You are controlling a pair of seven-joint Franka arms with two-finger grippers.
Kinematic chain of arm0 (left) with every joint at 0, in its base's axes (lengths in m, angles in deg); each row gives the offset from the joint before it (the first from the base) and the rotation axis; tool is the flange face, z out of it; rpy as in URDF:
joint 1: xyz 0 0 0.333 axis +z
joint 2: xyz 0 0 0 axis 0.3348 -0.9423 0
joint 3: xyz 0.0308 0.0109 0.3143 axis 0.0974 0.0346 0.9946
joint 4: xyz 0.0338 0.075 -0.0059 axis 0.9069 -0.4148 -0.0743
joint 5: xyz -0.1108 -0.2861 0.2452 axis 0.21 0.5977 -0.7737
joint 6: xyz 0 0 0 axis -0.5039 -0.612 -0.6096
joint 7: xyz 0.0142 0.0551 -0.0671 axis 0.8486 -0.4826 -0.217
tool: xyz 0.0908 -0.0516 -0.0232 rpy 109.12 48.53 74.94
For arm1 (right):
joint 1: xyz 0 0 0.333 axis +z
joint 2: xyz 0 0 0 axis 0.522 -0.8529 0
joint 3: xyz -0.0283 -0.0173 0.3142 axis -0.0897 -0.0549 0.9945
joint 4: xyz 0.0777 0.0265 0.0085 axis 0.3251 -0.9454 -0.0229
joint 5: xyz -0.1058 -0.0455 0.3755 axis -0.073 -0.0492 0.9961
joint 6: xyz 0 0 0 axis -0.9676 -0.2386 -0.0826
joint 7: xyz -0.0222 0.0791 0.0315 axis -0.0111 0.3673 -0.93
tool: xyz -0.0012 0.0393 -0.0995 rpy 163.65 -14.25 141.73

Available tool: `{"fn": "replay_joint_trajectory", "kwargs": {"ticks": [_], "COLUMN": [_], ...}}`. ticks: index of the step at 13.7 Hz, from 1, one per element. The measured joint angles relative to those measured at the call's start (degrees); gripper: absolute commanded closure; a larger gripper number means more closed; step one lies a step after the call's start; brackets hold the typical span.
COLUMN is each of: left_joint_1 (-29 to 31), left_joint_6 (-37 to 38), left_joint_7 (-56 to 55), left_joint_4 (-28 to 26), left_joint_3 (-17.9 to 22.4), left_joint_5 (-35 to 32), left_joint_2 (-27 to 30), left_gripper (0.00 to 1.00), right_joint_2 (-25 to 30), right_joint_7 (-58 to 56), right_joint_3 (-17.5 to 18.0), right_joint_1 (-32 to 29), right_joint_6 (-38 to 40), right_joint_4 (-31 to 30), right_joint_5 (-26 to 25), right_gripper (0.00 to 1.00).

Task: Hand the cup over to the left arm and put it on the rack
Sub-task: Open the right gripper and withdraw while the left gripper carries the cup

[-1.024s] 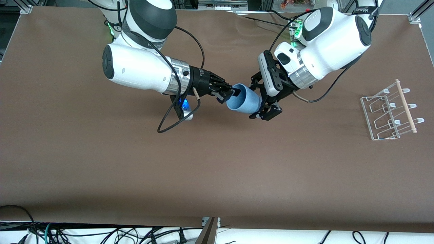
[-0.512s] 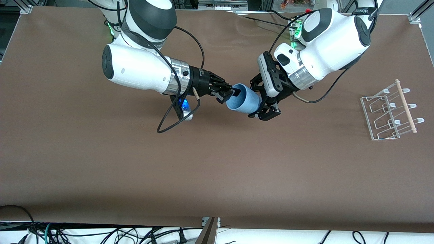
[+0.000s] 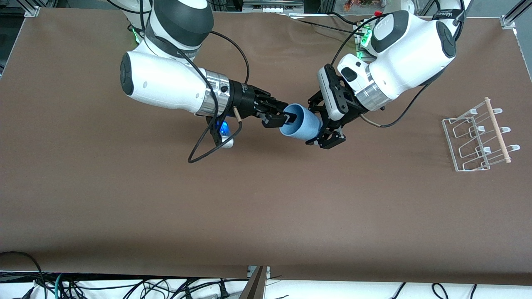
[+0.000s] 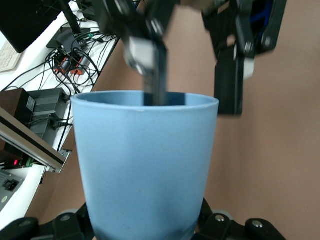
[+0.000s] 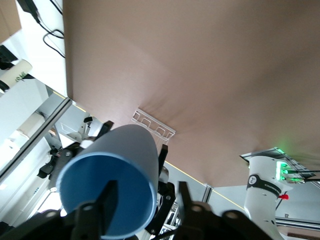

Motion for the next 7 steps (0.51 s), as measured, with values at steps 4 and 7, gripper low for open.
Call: {"fn": "replay_joint_trajectory", "kwargs": {"ticks": [4, 7], "left_joint_1": [0.2, 1.0], "left_joint_6": [8.4, 18.1], "left_joint_7": [0.9, 1.2], "left_joint_4": [0.4, 1.5], "left_joint_3": [5.0, 10.5], "left_joint_5": [-0.2, -7.5], "left_joint_2": [0.8, 2.0], "left_gripper": [1.0, 1.0], "right_joint_2": [2.6, 5.7], "right_joint_7": [0.0, -0.1], "right_joint_3": [-0.4, -2.1], "right_joint_1": [-3.2, -6.3], "right_joint_6": [1.9, 7.7], "right_joint_4": [0.4, 0.6], "right_joint_5": [0.0, -3.5], "right_gripper": [0.02, 0.02]}}
